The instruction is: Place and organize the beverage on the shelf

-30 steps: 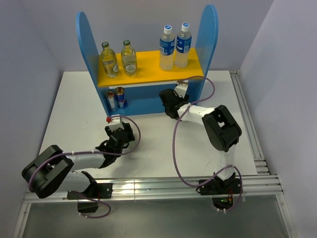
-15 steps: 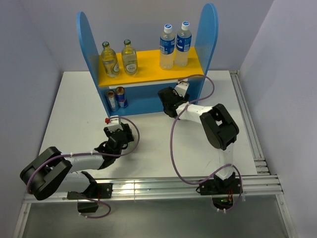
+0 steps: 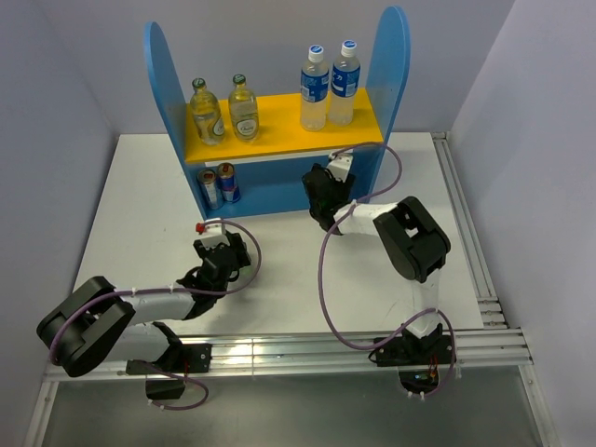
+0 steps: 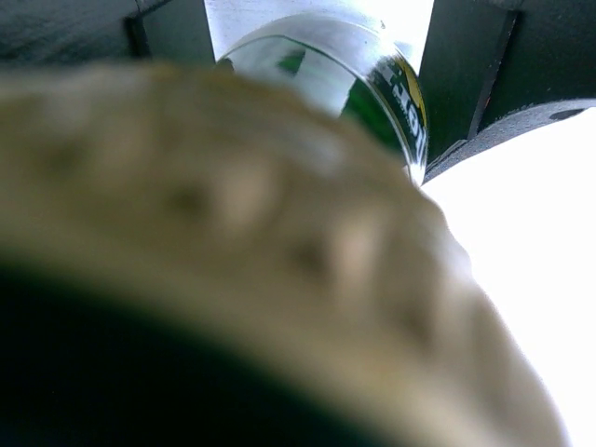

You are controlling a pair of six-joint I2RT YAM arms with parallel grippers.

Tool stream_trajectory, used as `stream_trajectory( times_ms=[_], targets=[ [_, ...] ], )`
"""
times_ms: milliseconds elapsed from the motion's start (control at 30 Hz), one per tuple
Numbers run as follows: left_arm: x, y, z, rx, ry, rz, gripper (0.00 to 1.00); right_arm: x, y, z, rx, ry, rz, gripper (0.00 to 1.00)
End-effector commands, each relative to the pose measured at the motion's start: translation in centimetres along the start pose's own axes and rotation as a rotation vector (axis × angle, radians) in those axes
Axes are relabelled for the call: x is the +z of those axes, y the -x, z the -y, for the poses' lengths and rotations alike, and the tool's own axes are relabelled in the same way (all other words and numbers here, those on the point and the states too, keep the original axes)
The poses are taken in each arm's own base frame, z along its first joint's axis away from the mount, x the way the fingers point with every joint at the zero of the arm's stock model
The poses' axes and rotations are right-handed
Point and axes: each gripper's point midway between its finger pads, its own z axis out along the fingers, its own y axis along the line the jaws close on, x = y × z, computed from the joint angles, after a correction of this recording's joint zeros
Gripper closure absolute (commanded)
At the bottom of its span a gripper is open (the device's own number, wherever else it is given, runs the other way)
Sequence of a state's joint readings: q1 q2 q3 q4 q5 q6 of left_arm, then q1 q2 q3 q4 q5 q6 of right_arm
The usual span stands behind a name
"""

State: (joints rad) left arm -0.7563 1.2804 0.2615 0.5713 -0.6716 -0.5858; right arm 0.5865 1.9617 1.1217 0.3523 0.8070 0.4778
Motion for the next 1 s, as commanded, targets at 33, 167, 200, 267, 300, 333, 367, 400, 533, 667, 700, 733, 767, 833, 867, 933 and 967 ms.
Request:
stream_trajectory(
  times_ms=[33, 167, 200, 267, 300, 333, 367, 400, 533, 667, 700, 733, 767, 833, 867, 933, 967],
  targets=[
    [0.1, 4.4, 1.8, -0.111, -0.040, 0.150, 1.00, -1.1, 9.8, -3.4, 0.149, 0.104, 0.276, 1.00],
    [0.0, 4.6, 1.8, -0.113, -0.045, 0.158, 1.00, -0.6, 10.8, -4.3, 0.137, 0.106, 0.315, 1.00],
    [0.0, 4.5, 1.8, -0.108, -0.043, 0.158, 1.00, -0.4, 10.6, -4.3, 0.129, 0.102, 0.311, 1.00],
    [0.0, 4.7, 1.8, -0.107, -0.042, 0.163, 1.00, -0.2, 10.6, -4.4, 0.130, 0.087, 0.298, 1.00],
    [0.0, 4.8, 1.8, -0.103, -0.042, 0.164, 1.00, -0.1, 10.3, -4.7, 0.125, 0.101, 0.285, 1.00],
    [-0.1, 4.8, 1.8, -0.104, -0.043, 0.165, 1.00, -0.2, 10.4, -4.9, 0.127, 0.116, 0.281, 0.90],
    [-0.1, 4.9, 1.8, -0.106, -0.044, 0.167, 1.00, -0.1, 10.4, -4.9, 0.131, 0.125, 0.282, 0.45],
    [-0.1, 5.1, 1.8, -0.109, -0.045, 0.172, 1.00, -0.1, 10.4, -4.8, 0.132, 0.123, 0.280, 0.28],
    [-0.4, 5.1, 1.7, -0.115, -0.047, 0.175, 1.00, 0.2, 10.4, -4.9, 0.136, 0.126, 0.272, 0.00],
    [-0.5, 5.2, 1.6, -0.121, -0.049, 0.178, 1.00, 0.2, 10.3, -4.9, 0.132, 0.127, 0.269, 0.00],
    [-0.6, 5.2, 1.6, -0.124, -0.052, 0.179, 1.00, 0.3, 10.4, -4.9, 0.131, 0.125, 0.269, 0.00],
    [-0.6, 5.1, 1.5, -0.122, -0.051, 0.177, 1.00, 0.3, 10.4, -4.9, 0.131, 0.123, 0.268, 0.00],
    [-0.6, 5.2, 1.6, -0.125, -0.054, 0.180, 1.00, 0.3, 10.3, -4.9, 0.131, 0.122, 0.265, 0.00],
    [-0.6, 5.2, 1.6, -0.121, -0.057, 0.179, 1.00, 0.2, 10.3, -4.8, 0.126, 0.125, 0.265, 0.00],
    [-0.6, 5.2, 1.7, -0.119, -0.057, 0.178, 1.00, 0.1, 10.1, -4.7, 0.121, 0.128, 0.263, 0.00],
    [-0.4, 5.3, 1.9, -0.109, -0.056, 0.173, 1.00, -0.4, 10.4, -4.3, 0.126, 0.124, 0.268, 0.00],
    [-0.3, 5.4, 2.0, -0.107, -0.057, 0.172, 1.00, -0.5, 9.7, -3.7, 0.114, 0.112, 0.254, 0.00]
  ],
)
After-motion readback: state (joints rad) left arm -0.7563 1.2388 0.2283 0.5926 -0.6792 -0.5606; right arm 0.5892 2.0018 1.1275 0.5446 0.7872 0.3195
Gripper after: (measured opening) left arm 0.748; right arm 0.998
